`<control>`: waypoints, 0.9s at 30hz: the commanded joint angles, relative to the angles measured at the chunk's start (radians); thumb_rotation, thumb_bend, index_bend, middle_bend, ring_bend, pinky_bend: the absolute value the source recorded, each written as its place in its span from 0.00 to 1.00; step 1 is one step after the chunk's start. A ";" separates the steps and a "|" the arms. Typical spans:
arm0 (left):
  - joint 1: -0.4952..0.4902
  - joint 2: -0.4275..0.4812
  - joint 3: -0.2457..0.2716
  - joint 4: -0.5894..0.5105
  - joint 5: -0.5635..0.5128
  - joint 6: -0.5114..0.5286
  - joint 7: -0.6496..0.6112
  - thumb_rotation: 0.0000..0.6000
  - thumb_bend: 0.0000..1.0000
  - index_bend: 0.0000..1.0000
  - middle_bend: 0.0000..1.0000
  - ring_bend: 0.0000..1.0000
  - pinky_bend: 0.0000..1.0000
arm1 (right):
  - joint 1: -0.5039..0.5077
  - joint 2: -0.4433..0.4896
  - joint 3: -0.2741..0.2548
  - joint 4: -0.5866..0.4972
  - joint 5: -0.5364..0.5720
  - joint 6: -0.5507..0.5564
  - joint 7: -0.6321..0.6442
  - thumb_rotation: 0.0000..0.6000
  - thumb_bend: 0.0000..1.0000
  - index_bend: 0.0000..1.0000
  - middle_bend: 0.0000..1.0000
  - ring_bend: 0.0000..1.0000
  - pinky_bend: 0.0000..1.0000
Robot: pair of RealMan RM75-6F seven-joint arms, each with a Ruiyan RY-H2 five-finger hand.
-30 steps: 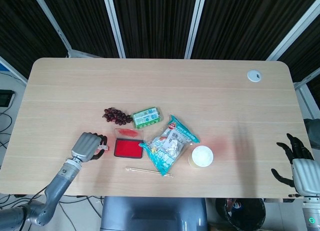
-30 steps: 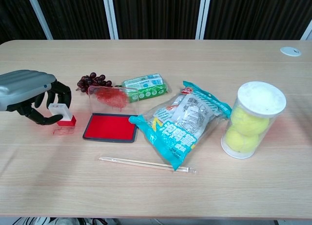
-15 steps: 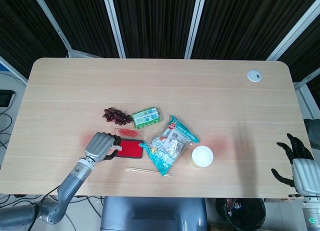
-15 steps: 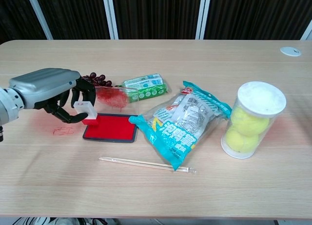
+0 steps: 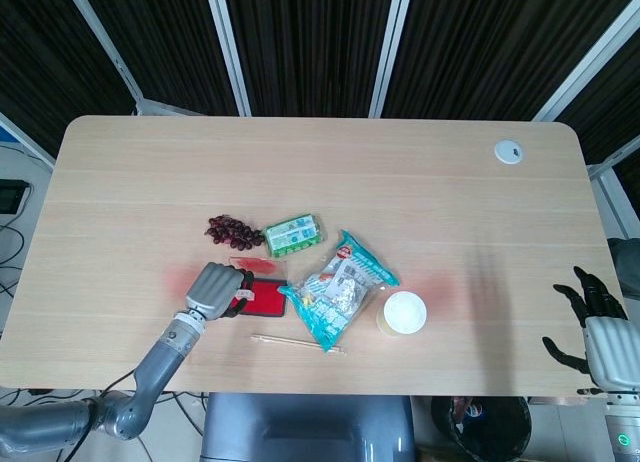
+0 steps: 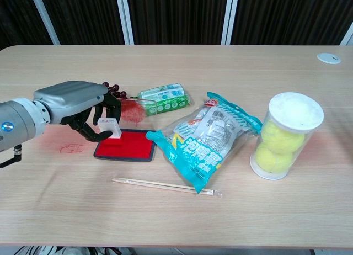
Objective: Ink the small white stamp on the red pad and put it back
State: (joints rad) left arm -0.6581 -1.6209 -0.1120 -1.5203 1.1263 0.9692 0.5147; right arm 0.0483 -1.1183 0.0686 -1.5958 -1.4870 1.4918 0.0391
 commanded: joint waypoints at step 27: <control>-0.026 0.009 0.002 -0.020 -0.045 0.011 0.045 1.00 0.48 0.68 0.64 0.50 0.58 | 0.000 0.001 0.000 -0.001 0.000 0.000 0.002 1.00 0.31 0.24 0.00 0.00 0.19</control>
State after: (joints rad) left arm -0.6822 -1.6156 -0.1083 -1.5360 1.0818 0.9791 0.5578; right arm 0.0482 -1.1177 0.0688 -1.5969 -1.4870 1.4923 0.0413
